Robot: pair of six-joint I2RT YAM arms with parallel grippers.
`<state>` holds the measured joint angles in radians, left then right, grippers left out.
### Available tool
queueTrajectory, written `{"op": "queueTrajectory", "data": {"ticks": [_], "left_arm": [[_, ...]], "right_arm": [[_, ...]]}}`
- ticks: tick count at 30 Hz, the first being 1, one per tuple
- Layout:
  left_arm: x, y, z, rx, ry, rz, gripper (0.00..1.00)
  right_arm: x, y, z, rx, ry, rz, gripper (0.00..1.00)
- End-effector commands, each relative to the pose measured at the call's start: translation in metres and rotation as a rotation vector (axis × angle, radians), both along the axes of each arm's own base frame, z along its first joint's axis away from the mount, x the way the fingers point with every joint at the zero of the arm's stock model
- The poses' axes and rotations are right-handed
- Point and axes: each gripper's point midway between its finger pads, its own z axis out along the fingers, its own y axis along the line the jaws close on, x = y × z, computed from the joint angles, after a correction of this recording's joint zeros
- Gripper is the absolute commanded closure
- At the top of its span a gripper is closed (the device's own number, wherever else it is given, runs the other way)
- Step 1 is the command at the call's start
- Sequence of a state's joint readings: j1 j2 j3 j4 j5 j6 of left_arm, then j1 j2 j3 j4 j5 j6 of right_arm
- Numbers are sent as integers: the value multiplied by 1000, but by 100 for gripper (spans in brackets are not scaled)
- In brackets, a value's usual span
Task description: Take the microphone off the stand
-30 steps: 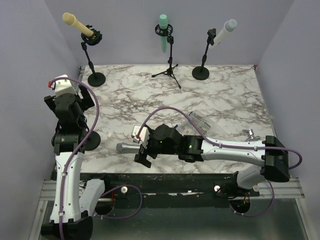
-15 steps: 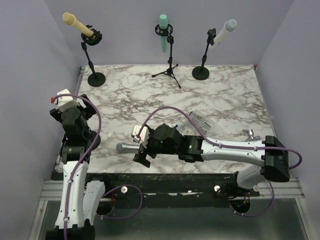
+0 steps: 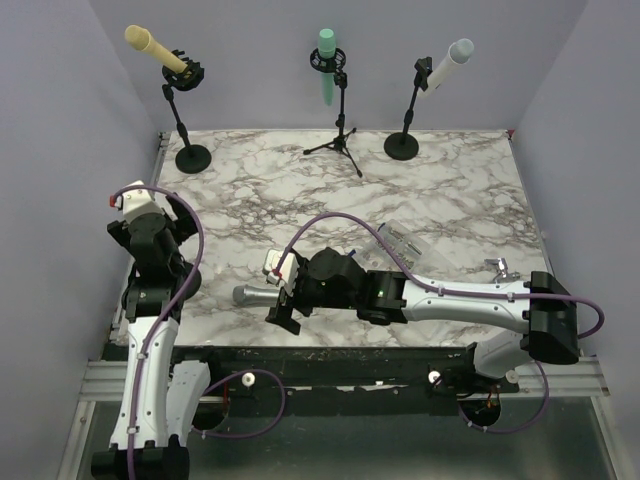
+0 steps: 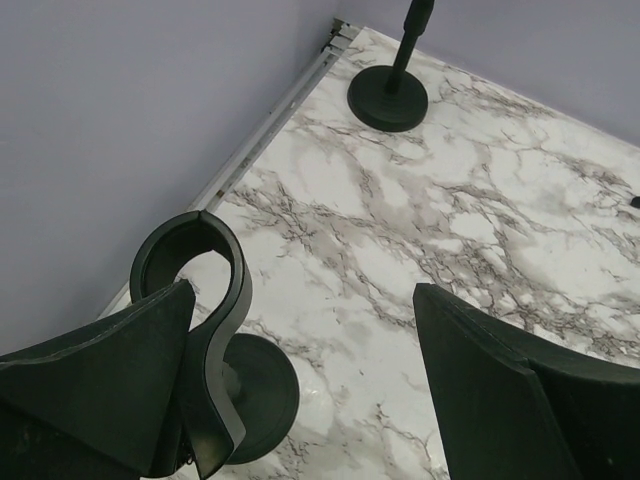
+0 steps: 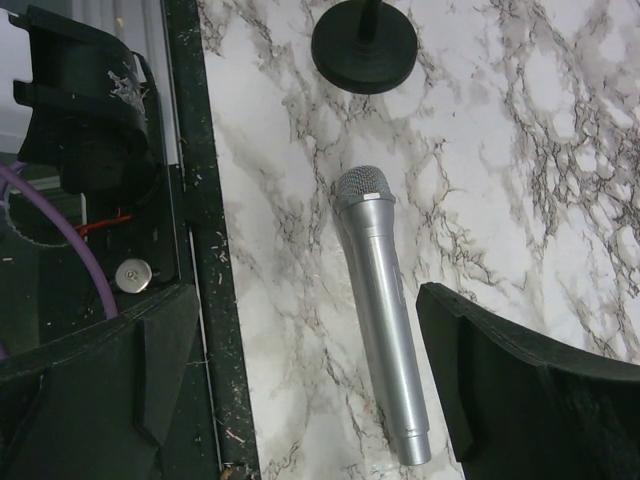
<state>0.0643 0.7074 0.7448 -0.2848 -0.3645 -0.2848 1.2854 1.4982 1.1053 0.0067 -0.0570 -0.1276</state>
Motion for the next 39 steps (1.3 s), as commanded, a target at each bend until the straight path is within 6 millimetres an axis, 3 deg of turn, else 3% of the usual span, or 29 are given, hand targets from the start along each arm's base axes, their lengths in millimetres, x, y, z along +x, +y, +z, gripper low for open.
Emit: {"op": "queueTrajectory", "data": {"ticks": [1, 10, 16, 20, 25, 32, 34, 39], "left_arm": [[-16, -11, -27, -52, 150, -48, 4], [-12, -36, 75, -114, -84, -166, 1], [-15, -79, 157, -213, -355, -387, 1], [-10, -102, 184, -250, -464, -521, 1], [5, -115, 175, -256, -470, -604, 1], [13, -123, 121, -179, -399, -646, 2], [14, -124, 108, -174, -375, -650, 1], [10, -138, 107, -152, -364, -699, 1]], "right_arm": [[3, 2, -1, 12, -3, -10, 0], [13, 8, 1, -5, -13, -53, 0], [31, 1, 21, 32, -41, -169, 0], [36, -12, 28, 61, -14, -247, 0], [44, -43, 12, 65, 33, -394, 0], [57, -104, -19, 56, 84, -643, 0], [60, -118, -18, 79, 92, -699, 0], [74, -142, 1, 194, 89, -815, 0]]}}
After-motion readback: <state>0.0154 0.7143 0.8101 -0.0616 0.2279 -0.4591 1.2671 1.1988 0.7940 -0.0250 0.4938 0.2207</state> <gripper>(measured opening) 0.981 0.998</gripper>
